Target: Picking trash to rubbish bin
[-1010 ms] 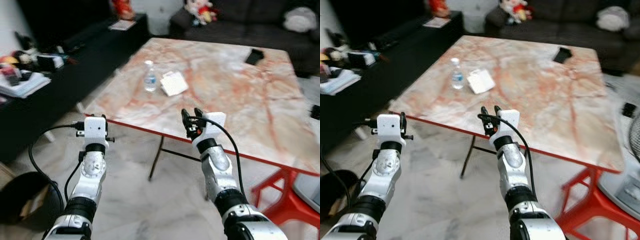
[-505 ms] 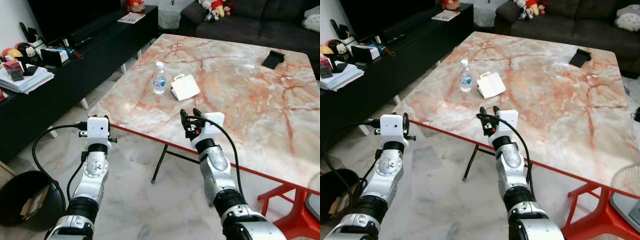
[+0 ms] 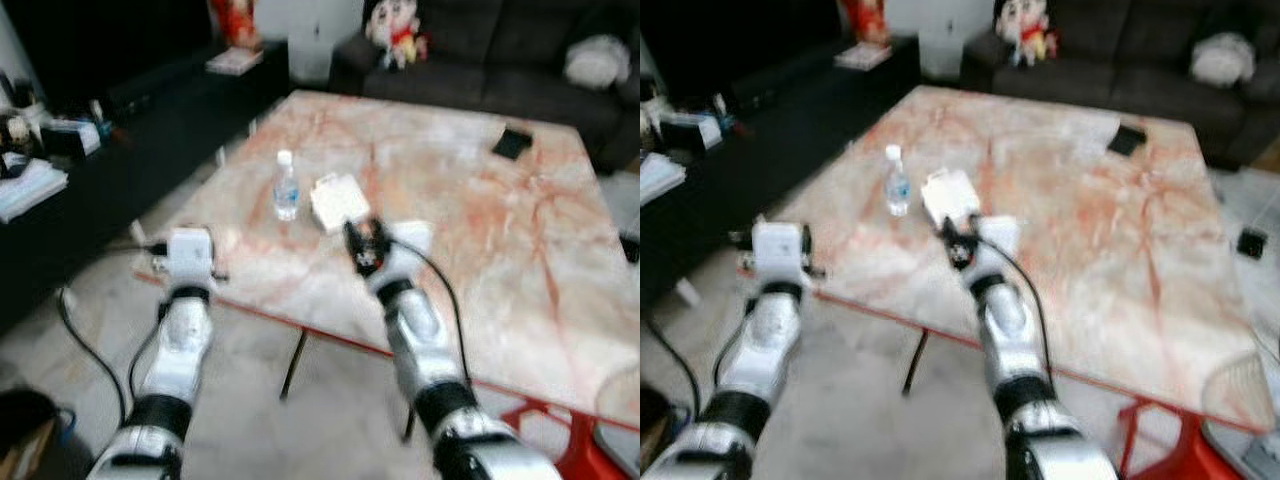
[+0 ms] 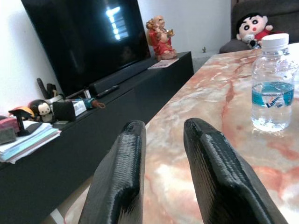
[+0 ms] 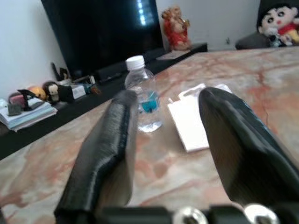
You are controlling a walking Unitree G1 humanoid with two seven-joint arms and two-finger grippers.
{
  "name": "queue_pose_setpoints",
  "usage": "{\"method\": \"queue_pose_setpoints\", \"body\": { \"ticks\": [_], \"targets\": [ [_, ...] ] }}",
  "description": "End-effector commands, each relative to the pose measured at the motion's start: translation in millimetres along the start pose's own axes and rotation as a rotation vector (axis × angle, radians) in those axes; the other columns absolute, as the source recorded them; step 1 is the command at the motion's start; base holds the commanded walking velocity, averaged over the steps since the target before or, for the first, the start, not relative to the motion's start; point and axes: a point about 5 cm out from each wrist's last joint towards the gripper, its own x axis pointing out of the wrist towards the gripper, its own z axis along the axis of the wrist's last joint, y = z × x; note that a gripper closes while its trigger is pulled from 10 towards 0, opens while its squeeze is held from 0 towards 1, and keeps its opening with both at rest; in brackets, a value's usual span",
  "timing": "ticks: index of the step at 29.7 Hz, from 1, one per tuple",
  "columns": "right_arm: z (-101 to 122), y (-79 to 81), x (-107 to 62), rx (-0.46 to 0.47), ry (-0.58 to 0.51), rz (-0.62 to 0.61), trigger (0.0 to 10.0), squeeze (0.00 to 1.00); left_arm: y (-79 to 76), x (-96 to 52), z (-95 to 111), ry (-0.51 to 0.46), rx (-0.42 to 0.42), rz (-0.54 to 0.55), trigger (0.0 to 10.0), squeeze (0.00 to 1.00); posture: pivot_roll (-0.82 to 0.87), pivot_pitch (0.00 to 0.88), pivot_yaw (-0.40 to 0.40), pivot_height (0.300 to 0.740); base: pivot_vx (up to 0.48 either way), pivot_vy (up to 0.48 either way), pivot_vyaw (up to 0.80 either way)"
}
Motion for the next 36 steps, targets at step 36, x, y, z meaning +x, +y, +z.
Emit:
{"method": "queue_pose_setpoints", "body": {
  "ticks": [36],
  "targets": [
    [0.0, -3.9, -2.3, 0.007, 0.007, 0.005, 10.0, 0.0, -25.0, -1.7, 7.7, -0.005, -0.047, -0.123, 10.0, 0.0, 0.04, 0.024, 0.005, 0.74, 0.345, 0.0, -0.08]
  ]
}}
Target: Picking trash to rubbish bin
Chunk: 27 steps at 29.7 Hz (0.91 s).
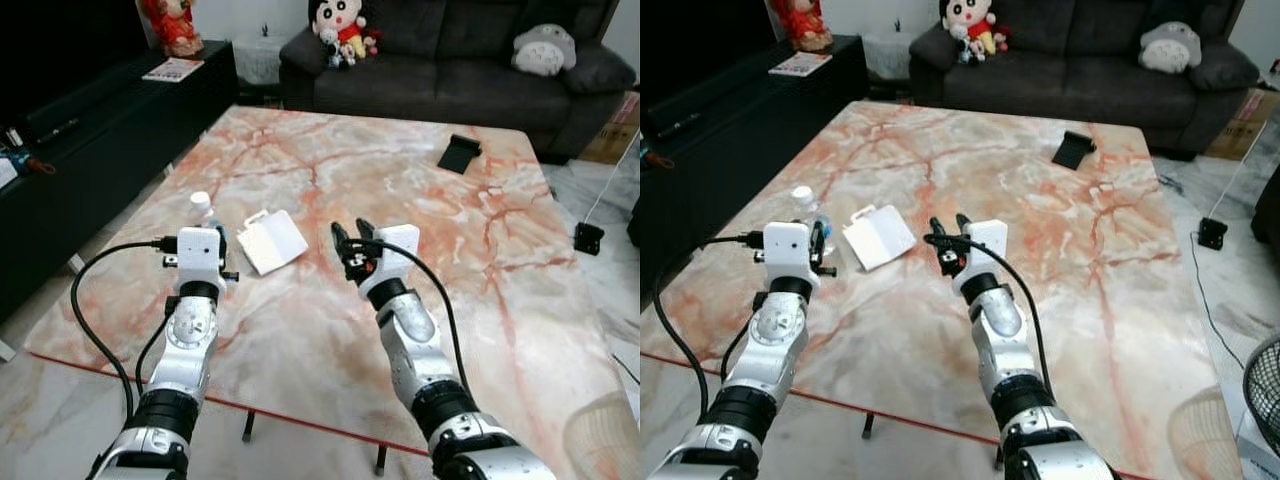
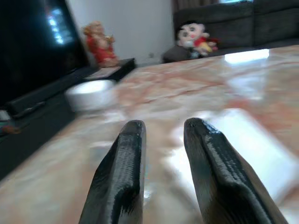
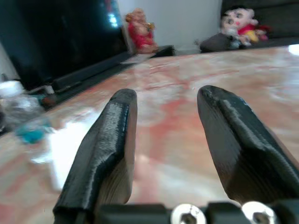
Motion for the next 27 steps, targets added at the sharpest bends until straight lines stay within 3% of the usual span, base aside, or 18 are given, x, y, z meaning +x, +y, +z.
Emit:
{"method": "queue_pose_setpoints", "body": {
  "ticks": [1, 12, 13, 19, 21, 27],
  "targets": [
    [6.1, 3.3, 4.8, 0.002, -0.019, 0.01, 10.0, 0.0, 0.3, 0.7, 4.2, -0.023, 0.011, -0.024, 10.0, 0.0, 0.04, 0.024, 0.006, 0.74, 0.0, 0.0, 0.0],
    [4.8, 3.4, 4.2, -0.002, -0.011, 0.015, 10.0, 0.0, -5.5, 1.0, 6.7, -0.036, 0.022, -0.056, 10.0, 0.01, 0.04, 0.031, 0.004, 0.74, 0.0, 0.0, 0.0],
    [4.8, 3.3, 4.2, -0.003, -0.011, 0.015, 10.0, 0.0, -5.7, 1.1, 6.7, -0.035, 0.023, -0.059, 10.0, 1.0, 0.04, 0.031, 0.004, 0.74, 0.0, 0.0, 0.0],
    [4.7, 2.8, 3.8, -0.004, -0.01, 0.015, 10.0, 0.0, -5.3, 2.3, 3.4, -0.006, -0.003, -0.063, 10.0, 1.0, 0.04, 0.038, 0.001, 0.74, 0.0, 0.0, 0.0],
    [4.5, 2.7, 3.3, -0.005, -0.009, 0.015, 10.0, 0.0, 2.2, 8.5, -1.2, 0.048, 0.013, -0.058, 10.0, 1.0, 0.04, 0.039, -0.001, 0.74, 0.0, 0.0, 0.0],
    [3.3, 2.0, 2.0, -0.007, -0.004, 0.017, 10.0, 0.0, 22.0, 22.3, 1.6, 0.084, 0.051, -0.02, 10.0, 1.0, 0.03, 0.044, -0.005, 0.74, 0.0, 0.0, 0.0]
  ]
}}
